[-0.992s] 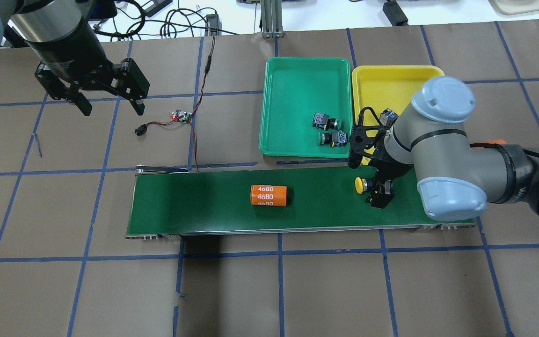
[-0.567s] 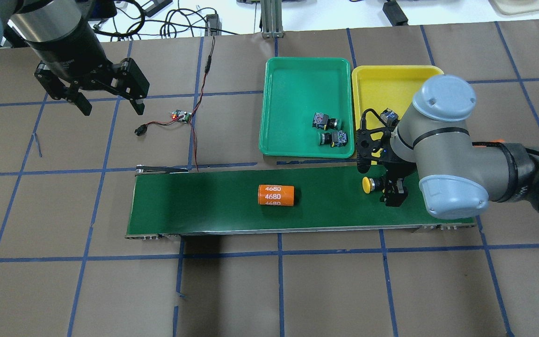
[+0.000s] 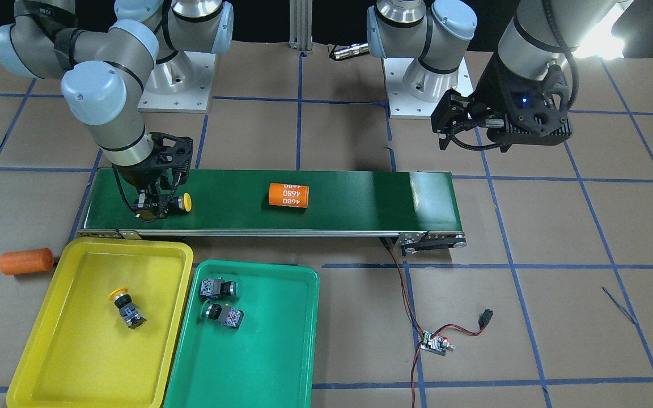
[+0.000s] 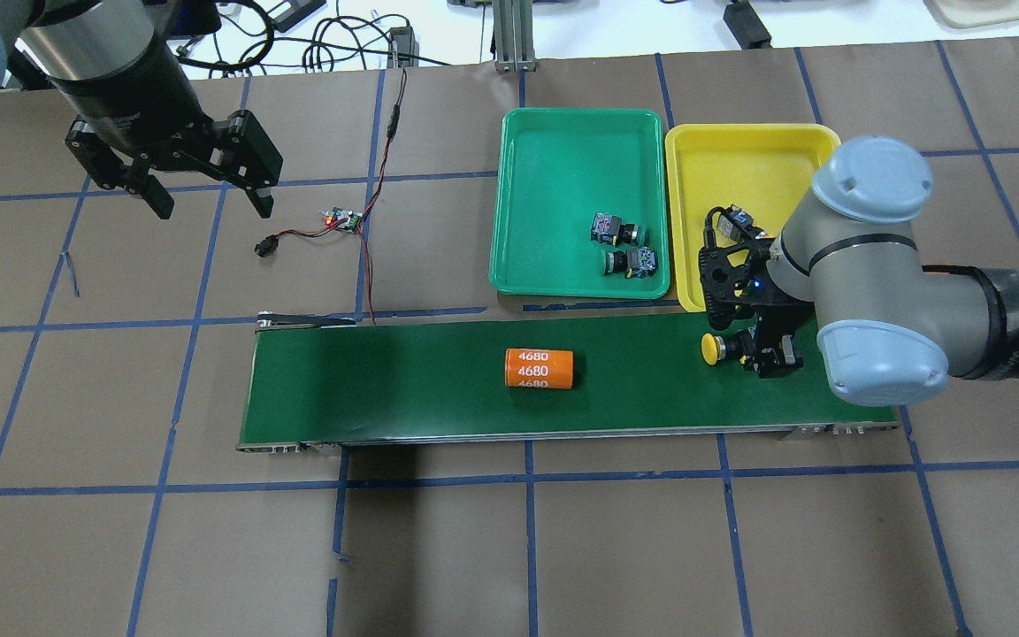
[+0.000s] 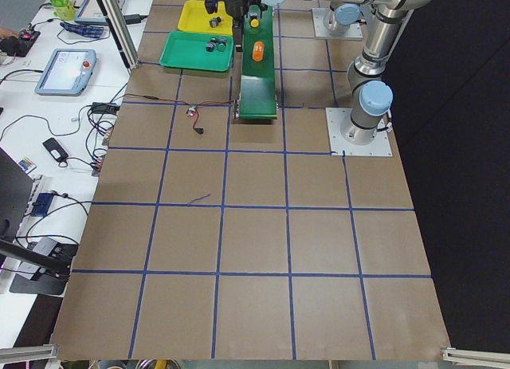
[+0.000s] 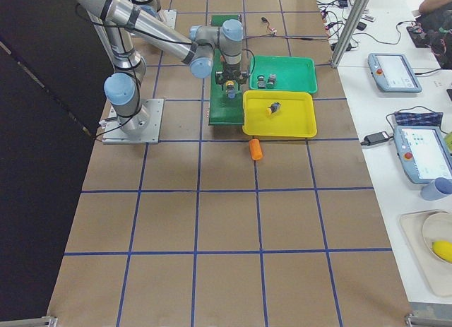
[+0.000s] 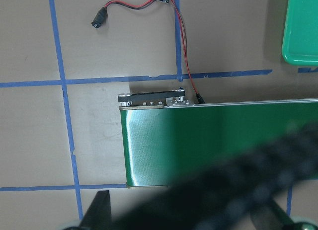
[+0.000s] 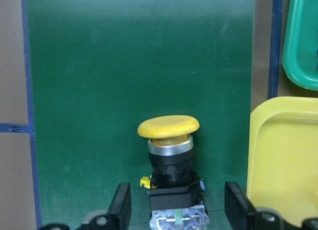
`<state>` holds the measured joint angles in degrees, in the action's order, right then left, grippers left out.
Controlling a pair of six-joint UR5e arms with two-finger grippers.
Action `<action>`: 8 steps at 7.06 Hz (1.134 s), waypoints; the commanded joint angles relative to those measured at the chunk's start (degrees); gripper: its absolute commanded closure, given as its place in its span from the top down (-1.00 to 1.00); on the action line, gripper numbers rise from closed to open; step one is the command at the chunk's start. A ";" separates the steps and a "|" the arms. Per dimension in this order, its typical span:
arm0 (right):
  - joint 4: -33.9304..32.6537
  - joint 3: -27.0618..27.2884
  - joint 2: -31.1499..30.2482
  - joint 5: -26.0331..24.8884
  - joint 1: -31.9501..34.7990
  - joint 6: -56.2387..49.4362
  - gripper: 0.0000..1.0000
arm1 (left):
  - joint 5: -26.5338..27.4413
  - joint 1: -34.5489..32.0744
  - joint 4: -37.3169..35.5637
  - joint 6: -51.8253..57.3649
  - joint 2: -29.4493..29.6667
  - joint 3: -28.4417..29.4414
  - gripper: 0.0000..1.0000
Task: Sort buttons by color to trays
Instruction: 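Close the right gripper on the yellow-capped button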
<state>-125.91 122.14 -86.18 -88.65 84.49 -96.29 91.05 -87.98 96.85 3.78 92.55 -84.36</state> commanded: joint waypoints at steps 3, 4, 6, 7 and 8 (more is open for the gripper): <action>-0.03 0.65 0.05 0.84 -1.17 -4.52 -0.19 | 0.00 0.00 0.00 -0.79 0.17 0.43 1.00; -0.21 0.39 0.05 0.85 -1.17 -4.43 -0.32 | 0.00 0.00 0.00 -0.79 0.17 0.43 1.00; -0.65 -0.23 -0.13 1.11 -1.08 -3.82 -0.44 | 0.00 0.00 -0.09 -0.79 0.17 0.34 1.00; -1.78 -2.32 1.00 1.02 -0.99 -2.51 -0.44 | 0.00 0.00 -0.09 -0.79 0.17 0.43 1.00; -1.62 -6.95 4.84 0.94 -0.99 -0.85 -0.43 | 0.00 0.00 -0.09 -0.79 0.17 0.34 1.00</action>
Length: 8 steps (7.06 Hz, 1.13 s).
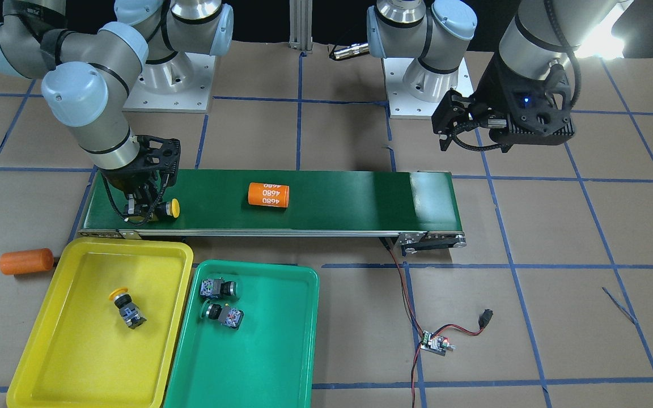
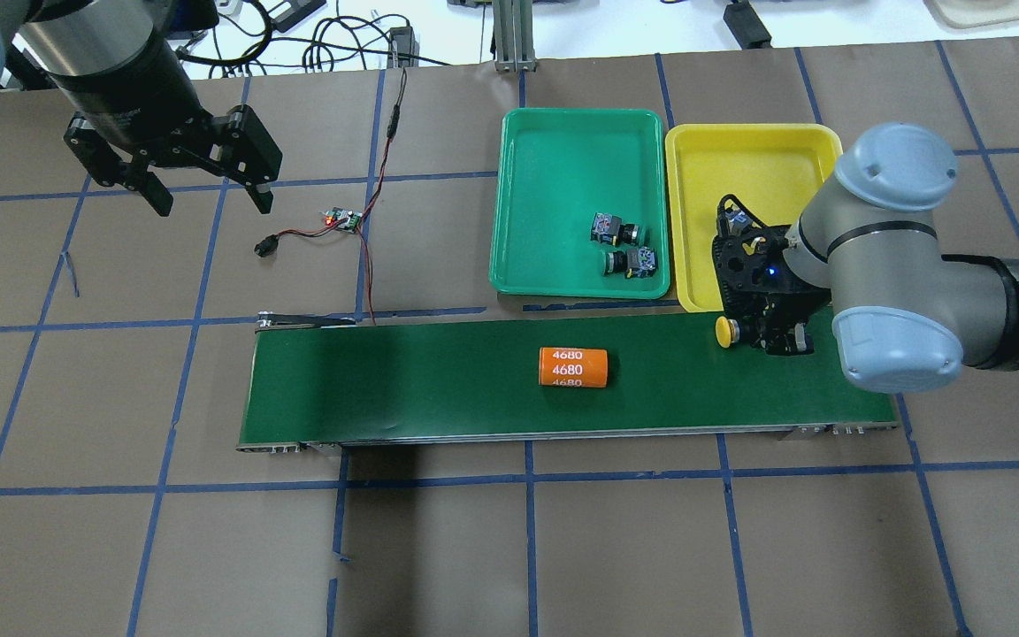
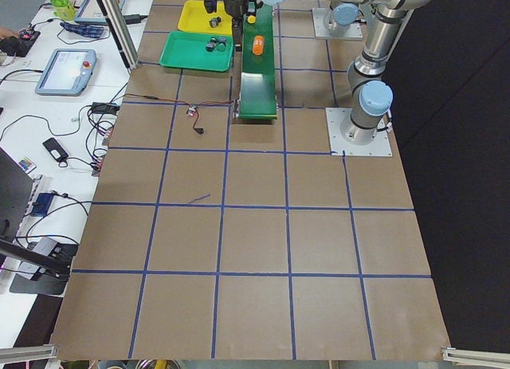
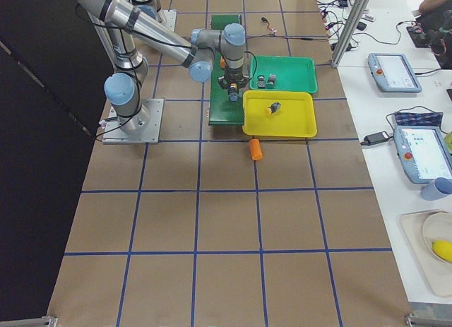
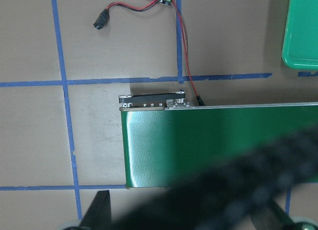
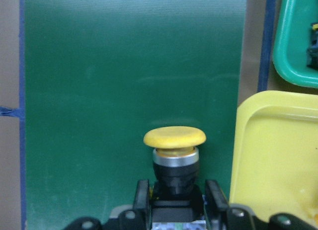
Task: Sort buttons by color to trays
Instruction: 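Lift the yellow-capped button into the yellow tray and open the right gripper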
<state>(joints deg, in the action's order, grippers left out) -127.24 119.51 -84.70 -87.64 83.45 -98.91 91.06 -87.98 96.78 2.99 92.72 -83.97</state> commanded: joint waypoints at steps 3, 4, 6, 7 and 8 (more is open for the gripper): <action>3.38 -20.94 18.57 -0.69 0.22 1.53 -0.37 | 0.00 0.00 -0.01 0.00 0.00 -0.40 1.00; 5.23 -21.76 19.48 -0.34 0.22 1.53 -0.20 | -0.09 0.00 -0.01 -0.78 0.00 -0.23 1.00; 7.34 -22.12 18.96 -0.25 0.22 1.26 1.00 | -0.09 0.00 -0.01 -1.93 0.18 0.04 1.00; 11.36 -23.51 17.83 -0.25 0.22 1.35 1.00 | -0.09 0.00 -0.01 -1.93 0.18 -0.14 1.00; 16.97 -26.14 16.16 -0.25 0.65 1.61 1.00 | -0.09 0.00 -0.01 -1.93 0.18 0.04 1.00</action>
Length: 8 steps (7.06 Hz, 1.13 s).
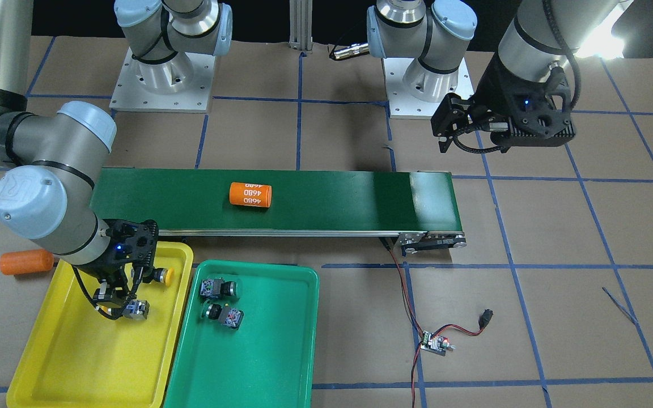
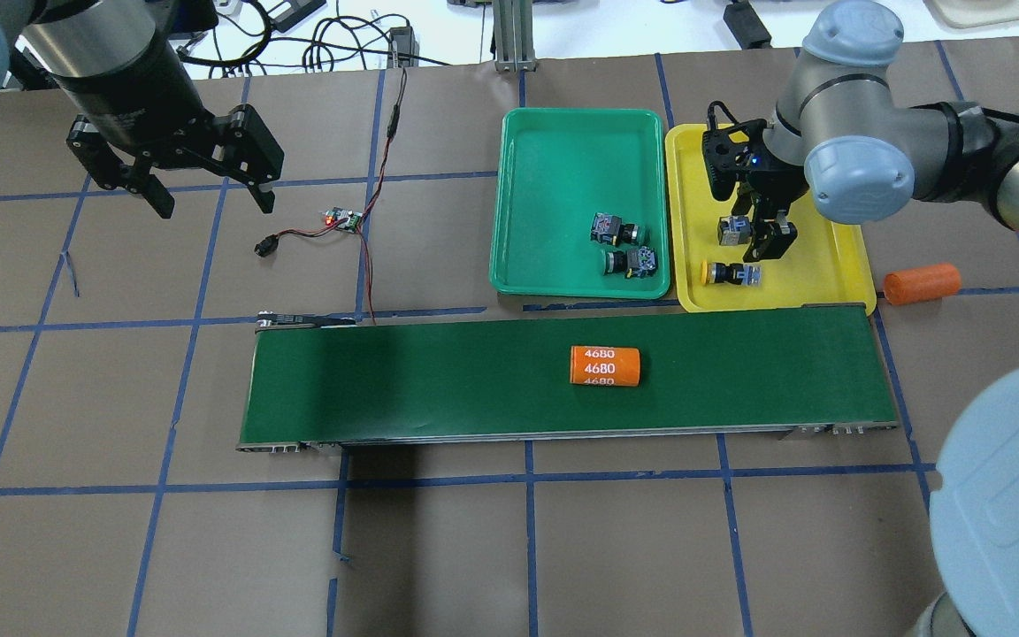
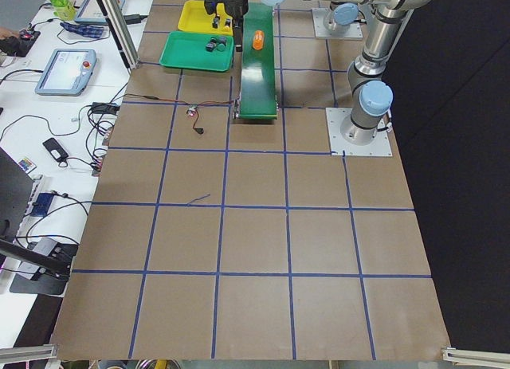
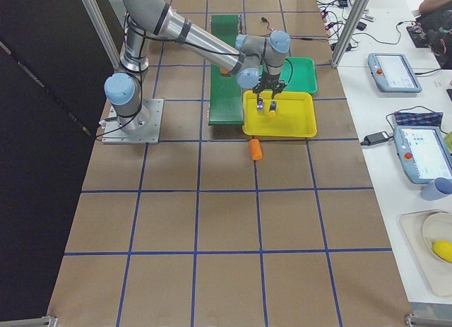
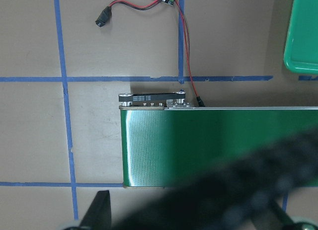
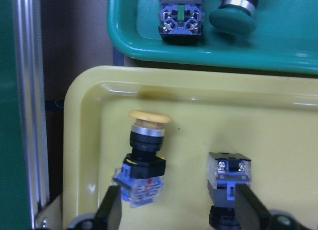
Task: Sort buttons by color to trays
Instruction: 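Lift the yellow-capped button into the yellow tray and open the right gripper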
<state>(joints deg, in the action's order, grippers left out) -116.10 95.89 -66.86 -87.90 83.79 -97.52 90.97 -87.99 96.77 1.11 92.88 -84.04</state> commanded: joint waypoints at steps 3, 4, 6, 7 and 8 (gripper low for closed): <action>30.15 -16.22 -9.06 -1.84 4.88 2.23 1.00 | 0.00 0.02 -0.09 -0.05 0.02 0.01 1.00; 35.10 -18.18 -11.34 -2.71 5.67 2.68 1.00 | 0.00 0.02 0.00 -0.05 0.02 -0.08 1.00; 39.45 -17.67 -18.36 -4.28 7.43 4.17 1.00 | 0.00 0.02 -0.09 -0.05 0.02 0.01 1.00; 39.98 -17.32 -18.57 -4.21 8.40 5.31 1.00 | 0.00 0.02 -0.09 -0.05 0.02 0.01 1.00; 39.64 -17.23 -18.92 -3.43 8.49 6.72 1.00 | 0.00 0.02 -0.09 -0.05 0.02 0.01 1.00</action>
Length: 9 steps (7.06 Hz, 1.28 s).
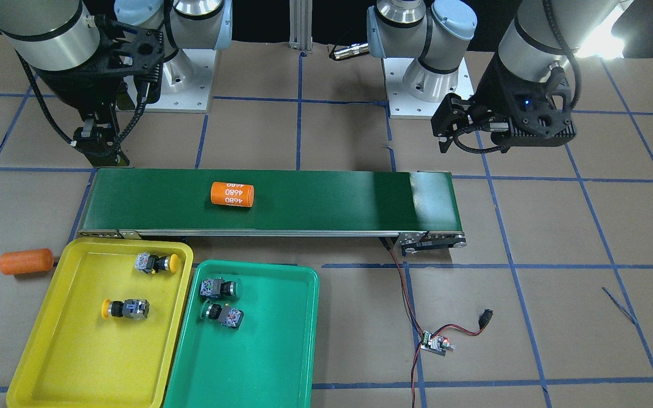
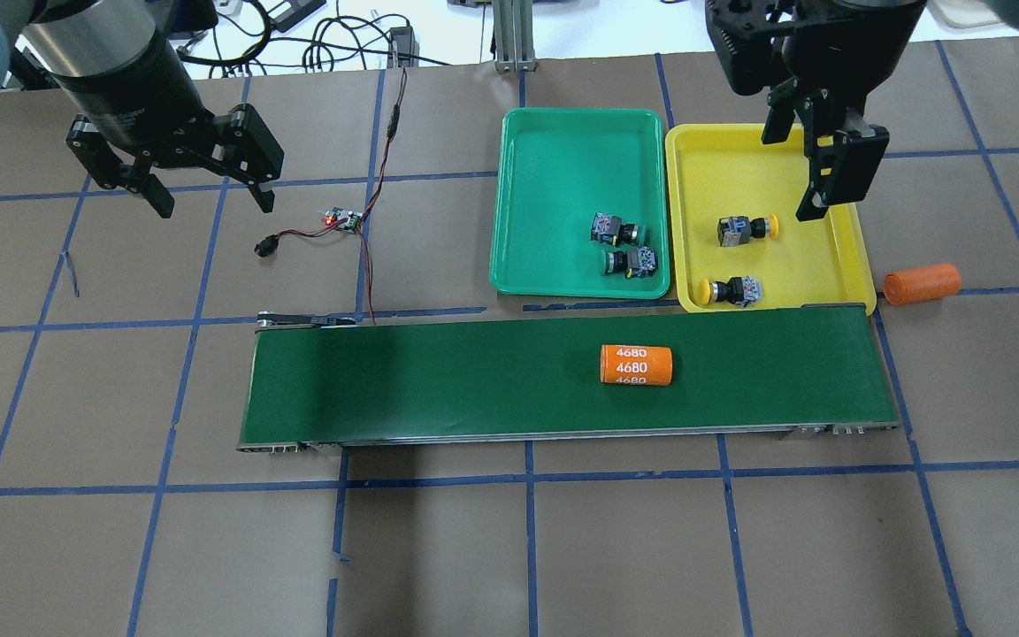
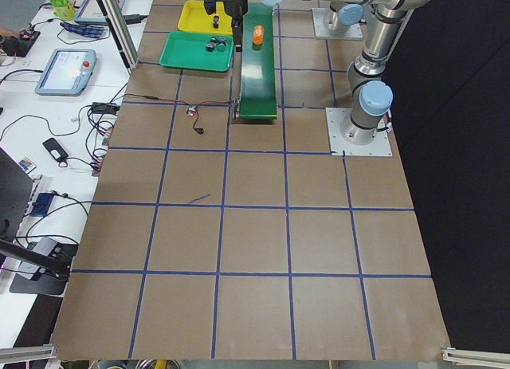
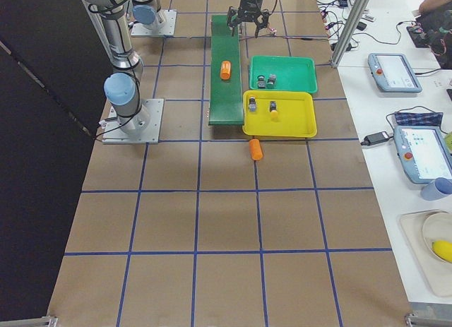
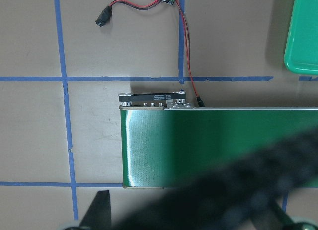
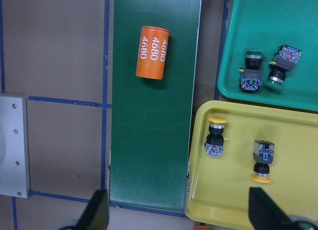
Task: Sort buttons by color to trays
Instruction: 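Raise the right gripper above the yellow tray and hold it open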
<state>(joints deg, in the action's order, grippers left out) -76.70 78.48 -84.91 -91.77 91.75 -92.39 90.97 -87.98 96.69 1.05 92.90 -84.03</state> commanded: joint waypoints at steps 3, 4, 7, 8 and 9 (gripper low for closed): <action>0.06 0.19 -2.79 1.59 0.54 10.36 1.00 | 0.00 -0.17 -0.01 0.00 0.00 0.27 1.00; 0.06 0.27 -3.16 1.59 0.54 17.70 1.00 | 0.00 -0.18 -0.01 -0.09 0.00 0.36 1.00; -0.29 0.01 -3.34 1.59 0.54 45.77 1.00 | 0.09 -0.18 -0.10 -0.09 0.00 0.27 1.00; -2.12 0.01 -3.77 1.68 0.54 49.73 1.00 | 0.09 -0.18 -0.10 -0.09 0.00 0.27 1.00; -3.70 0.10 -3.86 1.42 0.45 57.51 1.00 | 0.09 -0.26 -0.19 -0.09 -0.09 -0.08 1.00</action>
<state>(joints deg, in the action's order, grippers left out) -78.62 78.55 -88.56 -90.17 92.27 -42.95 91.05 -88.18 96.57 0.97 92.88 -83.84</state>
